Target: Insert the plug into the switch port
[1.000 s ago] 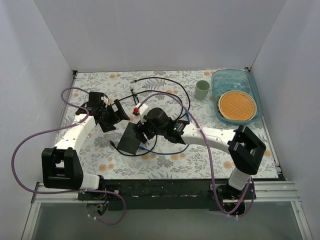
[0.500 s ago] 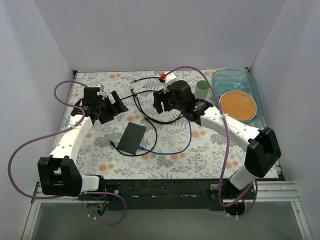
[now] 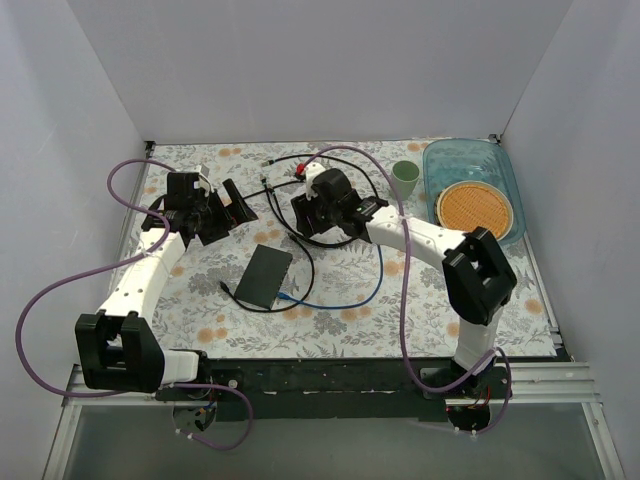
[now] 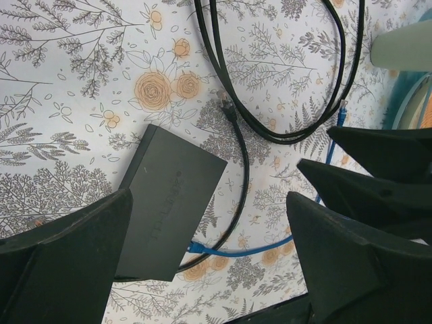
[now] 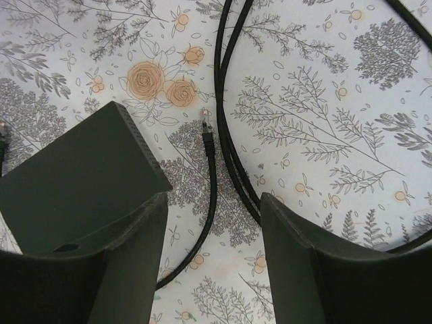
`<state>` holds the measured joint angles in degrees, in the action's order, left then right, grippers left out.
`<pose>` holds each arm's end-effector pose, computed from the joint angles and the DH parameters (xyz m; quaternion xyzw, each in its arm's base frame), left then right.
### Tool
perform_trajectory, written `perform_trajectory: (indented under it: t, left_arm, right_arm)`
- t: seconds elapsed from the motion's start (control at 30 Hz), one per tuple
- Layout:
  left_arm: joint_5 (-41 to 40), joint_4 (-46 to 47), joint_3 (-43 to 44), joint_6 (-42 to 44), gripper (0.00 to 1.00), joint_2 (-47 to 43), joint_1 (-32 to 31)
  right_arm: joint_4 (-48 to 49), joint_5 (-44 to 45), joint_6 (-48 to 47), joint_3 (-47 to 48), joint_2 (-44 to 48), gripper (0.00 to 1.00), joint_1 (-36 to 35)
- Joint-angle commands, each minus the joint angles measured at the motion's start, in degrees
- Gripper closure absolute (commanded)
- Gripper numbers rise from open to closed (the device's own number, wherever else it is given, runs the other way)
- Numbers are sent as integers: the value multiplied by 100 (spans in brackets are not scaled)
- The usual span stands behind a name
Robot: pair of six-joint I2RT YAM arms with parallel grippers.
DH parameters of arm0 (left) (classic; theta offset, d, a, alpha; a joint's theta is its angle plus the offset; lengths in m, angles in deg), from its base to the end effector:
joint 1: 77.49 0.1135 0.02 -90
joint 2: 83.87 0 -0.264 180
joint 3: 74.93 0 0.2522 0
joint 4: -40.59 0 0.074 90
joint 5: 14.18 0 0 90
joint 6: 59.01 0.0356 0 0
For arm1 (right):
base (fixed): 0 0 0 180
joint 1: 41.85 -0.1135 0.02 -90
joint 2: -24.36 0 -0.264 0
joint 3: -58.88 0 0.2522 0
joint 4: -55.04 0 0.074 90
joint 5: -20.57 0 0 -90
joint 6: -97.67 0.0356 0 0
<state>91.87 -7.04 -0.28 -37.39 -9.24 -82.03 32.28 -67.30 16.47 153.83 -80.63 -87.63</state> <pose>0.2735 -0.0316 0.2882 -0.4453 0.8103 -0.3174 0.2106 0.2999 0.3063 0.2652 -0.2700 0.8353 0.2049 0.4328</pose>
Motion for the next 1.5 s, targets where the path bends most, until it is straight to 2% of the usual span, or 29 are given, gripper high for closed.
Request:
perform_trajectory:
  t: [0.0, 0.07, 0.27, 0.3, 0.6, 0.93, 1.17, 1.27, 1.33, 1.4, 1.43, 1.47]
  left_arm:
    - [187, 47, -15, 70, 2, -54, 23]
    - [222, 56, -59, 62, 2, -54, 32]
    - [354, 47, -164, 123, 2, -36, 23]
    - [398, 56, -191, 141, 2, -36, 23]
    - [688, 152, -305, 141, 2, 34, 32]
    - [627, 100, -375, 132, 2, -1, 23]
    - [601, 65, -437, 123, 2, -98, 32]
    - [566, 47, -463, 132, 2, -159, 32]
    - [548, 47, -498, 123, 2, -194, 32]
    - [531, 21, -516, 123, 2, -212, 23]
    - [522, 21, -525, 123, 2, -229, 23]
    - [530, 12, -516, 123, 2, -230, 32]
  right_arm:
    - [64, -178, -36, 468, -389, 39, -10]
    - [73, -334, -45, 556, -574, 45, -10]
    - [-32, -459, -36, 907, -1164, 48, -63]
    - [-24, -477, -45, 916, -1242, 53, -71]
    - [99, -450, 34, 960, -1577, 57, -106]
    - [293, -494, 61, 943, -1920, 58, -133]
    - [486, -222, 69, 951, -2183, 62, -247]
    - [521, 32, 0, 1056, -2350, 66, -335]
    - [443, 155, -45, 1153, -2447, 73, -396]
    - [303, 462, -80, 1355, -2596, 92, -493]
    - [215, 594, -97, 1434, -2623, 99, -519]
    - [83, 769, -98, 1487, -2614, 99, -528]
